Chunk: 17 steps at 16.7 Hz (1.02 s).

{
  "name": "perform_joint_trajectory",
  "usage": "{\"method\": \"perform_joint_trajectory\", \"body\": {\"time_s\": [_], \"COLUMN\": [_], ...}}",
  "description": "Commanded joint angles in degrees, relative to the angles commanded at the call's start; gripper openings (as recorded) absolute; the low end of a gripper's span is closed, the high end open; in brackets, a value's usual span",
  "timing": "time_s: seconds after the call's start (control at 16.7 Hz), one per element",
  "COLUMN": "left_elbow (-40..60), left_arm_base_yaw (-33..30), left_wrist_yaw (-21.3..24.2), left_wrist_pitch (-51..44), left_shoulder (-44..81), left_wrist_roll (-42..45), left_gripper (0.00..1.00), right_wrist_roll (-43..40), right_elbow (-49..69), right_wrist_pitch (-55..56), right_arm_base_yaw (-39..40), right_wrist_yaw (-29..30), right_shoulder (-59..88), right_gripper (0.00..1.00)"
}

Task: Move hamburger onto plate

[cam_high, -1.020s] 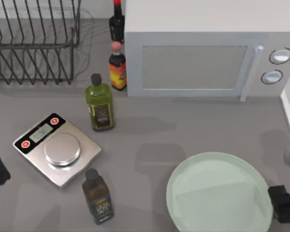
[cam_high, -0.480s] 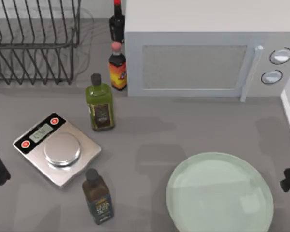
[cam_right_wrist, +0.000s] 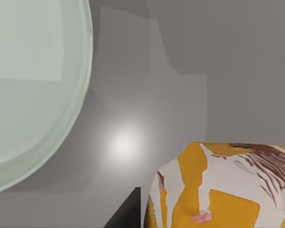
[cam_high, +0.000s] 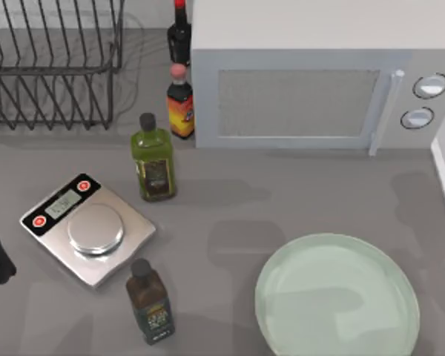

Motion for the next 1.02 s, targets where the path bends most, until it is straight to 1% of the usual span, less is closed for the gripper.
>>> {"method": "perform_joint_trajectory", "body": {"time_s": [0.12, 0.24, 0.36, 0.48, 0.6, 0.72, 1.02], "left_elbow": [0.0, 0.0, 0.0, 0.0, 0.0, 0.0, 0.0], "left_arm_base_yaw": [0.0, 0.0, 0.0, 0.0, 0.0, 0.0, 0.0], "left_wrist_yaw": [0.0, 0.0, 0.0, 0.0, 0.0, 0.0, 0.0], "left_wrist_pitch": [0.0, 0.0, 0.0, 0.0, 0.0, 0.0, 0.0], "left_shoulder": [0.0, 0.0, 0.0, 0.0, 0.0, 0.0, 0.0], "left_wrist_roll": [0.0, 0.0, 0.0, 0.0, 0.0, 0.0, 0.0], "left_gripper": [1.0, 1.0, 1.0, 1.0, 1.0, 1.0, 1.0], "right_wrist_roll": [0.1, -1.6, -5.8, -12.4, -21.4, -32.8, -68.5], "right_elbow": [-0.2, 0.3, 1.5, 3.2, 5.1, 7.0, 10.5], "right_wrist_pitch": [0.2, -0.1, -0.5, -1.2, -1.9, -2.4, -3.0], "right_arm_base_yaw": [0.1, 0.6, 1.8, 3.5, 5.5, 7.7, 13.9], "right_wrist_yaw": [0.0, -0.1, -0.1, -0.2, -0.3, -0.4, -0.9], "right_shoulder": [0.2, 0.9, 2.4, 4.6, 7.1, 9.8, 16.2], "right_gripper": [0.0, 0.0, 0.0, 0.0, 0.0, 0.0, 0.0]}}
